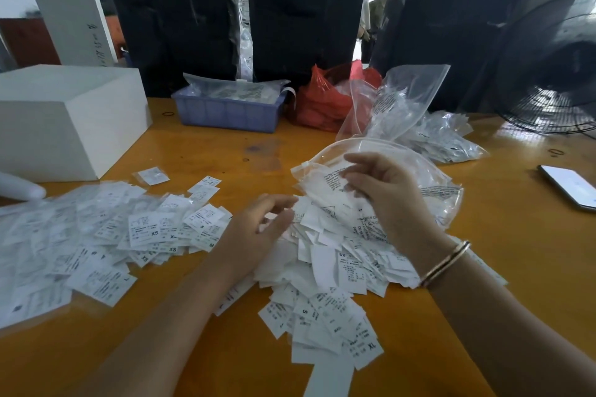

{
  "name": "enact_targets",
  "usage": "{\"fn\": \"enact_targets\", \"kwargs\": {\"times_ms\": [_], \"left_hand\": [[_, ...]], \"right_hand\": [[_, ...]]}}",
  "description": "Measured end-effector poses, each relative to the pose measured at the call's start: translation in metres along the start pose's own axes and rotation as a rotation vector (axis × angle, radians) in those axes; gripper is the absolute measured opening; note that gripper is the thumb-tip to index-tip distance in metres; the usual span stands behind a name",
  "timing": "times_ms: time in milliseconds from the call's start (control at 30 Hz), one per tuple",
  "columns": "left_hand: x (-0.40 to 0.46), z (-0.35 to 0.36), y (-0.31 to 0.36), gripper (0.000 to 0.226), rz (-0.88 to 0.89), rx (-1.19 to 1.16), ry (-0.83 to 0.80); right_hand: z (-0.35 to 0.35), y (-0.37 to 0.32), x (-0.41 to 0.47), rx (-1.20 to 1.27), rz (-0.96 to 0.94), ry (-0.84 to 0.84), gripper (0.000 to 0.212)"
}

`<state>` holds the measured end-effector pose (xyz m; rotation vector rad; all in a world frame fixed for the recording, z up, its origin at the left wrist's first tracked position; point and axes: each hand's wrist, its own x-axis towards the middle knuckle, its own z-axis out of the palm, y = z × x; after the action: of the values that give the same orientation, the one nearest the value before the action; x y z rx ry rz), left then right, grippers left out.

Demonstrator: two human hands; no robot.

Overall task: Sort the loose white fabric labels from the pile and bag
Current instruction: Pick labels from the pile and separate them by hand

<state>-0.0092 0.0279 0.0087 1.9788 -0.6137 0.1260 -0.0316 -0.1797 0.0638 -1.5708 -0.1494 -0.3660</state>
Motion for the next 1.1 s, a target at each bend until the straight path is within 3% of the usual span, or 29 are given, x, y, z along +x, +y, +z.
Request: {"fn": "enact_targets", "kwargs": {"times_ms": [133, 200, 333, 400, 500, 600, 700, 933, 1100], "left_hand": [[-0.001, 0.000, 0.007, 0.061, -0.081, -0.206, -0.096], [-0.002, 0.003, 0.009, 0.067, -0.103, -0.265, -0.135], [0.000, 0.006, 0.011, 0.013, -0.102, -0.308, -0.056], [0.001, 0.005, 0.008, 0.010, -0.107, -0.312, -0.021], [0.004, 0.003, 0.003, 0.007, -0.140, -0.353, 0.062], [0.005, 0.004, -0.002, 0.005, -0.208, -0.454, 0.108], [0.005, 0.003, -0.003, 0.011, -0.228, -0.533, 0.094], [0.004, 0.001, -0.003, 0.029, -0.255, -0.542, 0.112], [0.003, 0.002, 0.001, 0.014, -0.277, -0.497, 0.107]], "right_hand": [[0.013, 0.007, -0.023, 0.211, 0.127, -0.136, 0.030], [0.017, 0.012, -0.027, 0.215, 0.159, -0.206, 0.030], [0.019, 0.015, -0.028, 0.009, 0.126, -0.237, 0.029], [0.011, 0.010, -0.027, -0.206, 0.103, -0.267, 0.026], [-0.012, -0.002, -0.028, -0.852, 0.047, -0.509, 0.017], [-0.024, -0.007, -0.038, -1.271, 0.078, -0.713, 0.037], [-0.017, -0.007, -0.046, -1.441, 0.031, -0.705, 0.051], [-0.012, -0.004, -0.044, -1.466, -0.072, -0.685, 0.035], [-0.010, 0.000, -0.042, -1.398, -0.089, -0.525, 0.031]]}}
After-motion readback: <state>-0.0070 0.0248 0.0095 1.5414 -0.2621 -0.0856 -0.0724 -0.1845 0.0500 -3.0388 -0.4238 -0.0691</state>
